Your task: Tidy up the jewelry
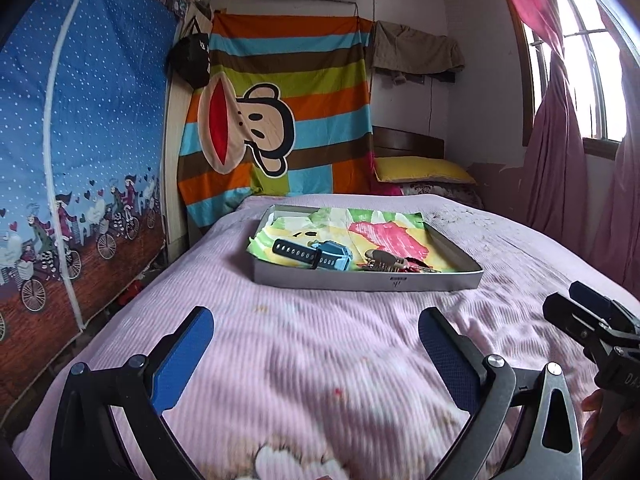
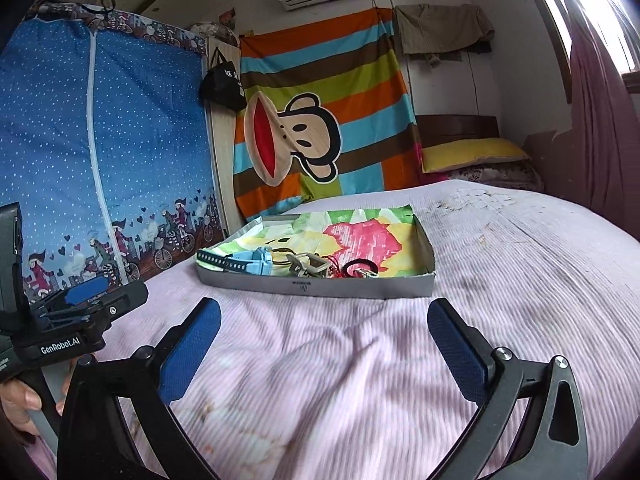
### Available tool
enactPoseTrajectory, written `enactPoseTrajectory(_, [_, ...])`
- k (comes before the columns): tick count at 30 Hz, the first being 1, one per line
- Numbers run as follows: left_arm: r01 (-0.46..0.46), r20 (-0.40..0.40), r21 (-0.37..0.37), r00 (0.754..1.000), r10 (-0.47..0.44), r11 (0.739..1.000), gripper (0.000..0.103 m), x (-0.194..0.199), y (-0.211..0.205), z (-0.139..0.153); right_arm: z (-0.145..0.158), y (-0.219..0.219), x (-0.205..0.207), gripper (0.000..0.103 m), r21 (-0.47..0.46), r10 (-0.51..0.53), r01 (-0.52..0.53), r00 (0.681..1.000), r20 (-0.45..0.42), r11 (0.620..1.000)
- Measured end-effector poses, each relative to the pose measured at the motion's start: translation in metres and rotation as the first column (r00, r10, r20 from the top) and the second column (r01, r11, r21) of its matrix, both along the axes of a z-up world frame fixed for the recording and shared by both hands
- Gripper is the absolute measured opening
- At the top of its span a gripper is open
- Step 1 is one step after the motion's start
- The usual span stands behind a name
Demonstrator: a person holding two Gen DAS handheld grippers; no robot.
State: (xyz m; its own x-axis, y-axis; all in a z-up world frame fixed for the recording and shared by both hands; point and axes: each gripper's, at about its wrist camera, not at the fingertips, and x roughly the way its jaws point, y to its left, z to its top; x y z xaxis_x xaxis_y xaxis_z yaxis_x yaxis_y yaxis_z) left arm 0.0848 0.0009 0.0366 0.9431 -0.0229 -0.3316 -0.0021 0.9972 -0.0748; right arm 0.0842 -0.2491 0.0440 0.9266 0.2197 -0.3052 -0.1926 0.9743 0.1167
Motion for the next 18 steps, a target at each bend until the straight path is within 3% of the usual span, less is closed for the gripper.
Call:
enactPoseTrajectory(8, [-0.012,-0.003,-0.022,1.0,0.012,1.0,0.103,-0.009,0.007,-0.014,-0.008,0.01,-0.025,0.102,-0.038,-0.01,0.011,1.0,0.023,0.999])
enactPoseTrajectory(18, [-0.025,-0.03,-0.021,0.999,0.024,0.999,0.103,-0.01,0.009,-0.032,-0.025,0.007,-0.025,0.102,-0.043,-0.034,0.034,0.999,-0.004,0.999])
